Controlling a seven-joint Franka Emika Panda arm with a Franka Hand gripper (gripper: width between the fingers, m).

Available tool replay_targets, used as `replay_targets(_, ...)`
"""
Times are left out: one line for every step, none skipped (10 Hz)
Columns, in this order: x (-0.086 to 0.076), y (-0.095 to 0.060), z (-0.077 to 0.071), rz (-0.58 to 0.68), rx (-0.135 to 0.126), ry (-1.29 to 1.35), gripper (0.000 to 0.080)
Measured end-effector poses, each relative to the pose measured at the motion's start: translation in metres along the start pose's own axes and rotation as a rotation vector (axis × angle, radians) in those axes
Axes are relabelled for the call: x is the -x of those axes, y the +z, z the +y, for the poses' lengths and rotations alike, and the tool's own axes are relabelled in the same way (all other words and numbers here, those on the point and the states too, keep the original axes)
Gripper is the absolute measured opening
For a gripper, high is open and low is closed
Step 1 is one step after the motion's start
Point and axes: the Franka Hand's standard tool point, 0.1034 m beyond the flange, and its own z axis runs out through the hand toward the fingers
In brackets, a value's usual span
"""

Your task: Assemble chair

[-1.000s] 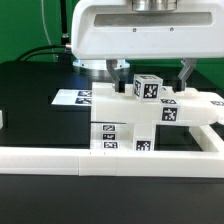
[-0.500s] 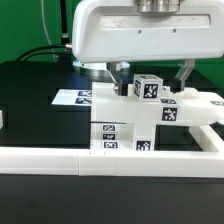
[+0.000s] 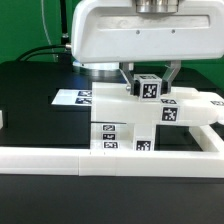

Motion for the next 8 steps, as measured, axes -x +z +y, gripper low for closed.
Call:
replay_targets(-0.0001, 0.0000, -0.0002, 0.000, -0.001, 0.080, 0.0281)
replay_targets(-0.0001, 0.0000, -0.0003, 0.000, -0.001, 0.167, 0.0281)
replay_targets(-0.0005, 0.0000, -0.0012, 0.002, 0.000, 0.244, 0.0281)
replay_targets(-0.0018, -0.0003, -0.0036, 0.010, 0.000, 0.325, 0.0281)
replay_targets(-0.0018, -0.0005, -0.0060, 0.012, 0.000, 0.420, 0.0281)
replay_targets(-0.0018, -0.0006, -0.0054, 0.016, -0.003, 0.519, 0.0281)
replay_targets(-0.0011, -0.0006, -0.0044, 0.021, -0.010, 0.630, 0.0281)
replay_targets(-0.0003, -0.0004, -0.0030, 0.025, -0.012, 0.701, 0.0282)
